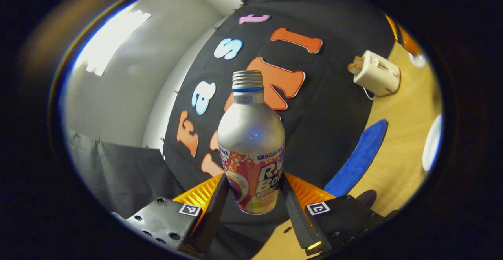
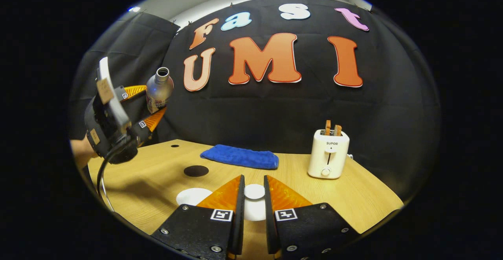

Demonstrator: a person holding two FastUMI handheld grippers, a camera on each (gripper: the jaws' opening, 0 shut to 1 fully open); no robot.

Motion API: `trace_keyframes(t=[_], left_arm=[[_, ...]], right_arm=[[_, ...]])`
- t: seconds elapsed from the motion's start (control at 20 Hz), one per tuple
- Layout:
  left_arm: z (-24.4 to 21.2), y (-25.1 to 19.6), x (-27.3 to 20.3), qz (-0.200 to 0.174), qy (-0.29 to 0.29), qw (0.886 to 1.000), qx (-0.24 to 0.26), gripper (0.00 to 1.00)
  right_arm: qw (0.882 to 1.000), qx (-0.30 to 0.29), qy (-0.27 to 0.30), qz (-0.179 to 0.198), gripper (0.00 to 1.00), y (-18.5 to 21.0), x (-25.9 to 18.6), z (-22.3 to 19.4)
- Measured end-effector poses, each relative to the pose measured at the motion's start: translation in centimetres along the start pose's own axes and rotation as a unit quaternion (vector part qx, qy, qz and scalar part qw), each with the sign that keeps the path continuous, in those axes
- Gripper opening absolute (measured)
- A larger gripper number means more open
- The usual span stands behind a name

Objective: Open the teacup lid with one hand, grasp the water bottle and pour water into the teacup with the other hand; after pouring, place the water bottle on the coaster and then close the teacup lid.

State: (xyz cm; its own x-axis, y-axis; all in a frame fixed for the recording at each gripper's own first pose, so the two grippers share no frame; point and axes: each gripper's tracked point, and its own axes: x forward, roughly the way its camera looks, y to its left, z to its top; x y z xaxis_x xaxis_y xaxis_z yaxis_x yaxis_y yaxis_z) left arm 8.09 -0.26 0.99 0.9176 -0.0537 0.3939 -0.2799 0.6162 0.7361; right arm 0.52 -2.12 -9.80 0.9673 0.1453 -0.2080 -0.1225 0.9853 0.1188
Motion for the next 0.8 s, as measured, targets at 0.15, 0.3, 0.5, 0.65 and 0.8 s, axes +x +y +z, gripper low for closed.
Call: trace_keyframes(t=[0.15, 0.3, 0.5, 0.65, 0.8], left_arm=[[-1.9, -1.2, 1.0, -0.005, 0.036, 0.991, -0.127, 0.82], [-4.0, -4.0, 2.1, -0.025, 0.075, 0.966, -0.245, 0.82], [-6.3, -7.0, 4.4, -0.054, 0.13, 0.925, -0.354, 0.82], [-10.0, -10.0, 5.6, -0.088, 0.207, 0.868, -0.443, 0.82], [-12.1, -12.1, 6.0, -0.109, 0.249, 0.835, -0.479, 0.86]], right_arm=[[1.0, 0.003, -0.006, 0.004, 0.25, 0.9, 0.5, 0.6], [1.0, 0.007, -0.018, 0.013, 0.24, 1.8, 0.7, 1.5], [0.999, 0.015, -0.022, 0.028, 0.25, 3.1, 1.3, 1.9], [0.999, 0.013, -0.023, 0.034, 0.24, 3.7, 1.8, 1.9], [0.999, 0.015, -0.016, 0.045, 0.24, 4.4, 2.2, 1.5]])
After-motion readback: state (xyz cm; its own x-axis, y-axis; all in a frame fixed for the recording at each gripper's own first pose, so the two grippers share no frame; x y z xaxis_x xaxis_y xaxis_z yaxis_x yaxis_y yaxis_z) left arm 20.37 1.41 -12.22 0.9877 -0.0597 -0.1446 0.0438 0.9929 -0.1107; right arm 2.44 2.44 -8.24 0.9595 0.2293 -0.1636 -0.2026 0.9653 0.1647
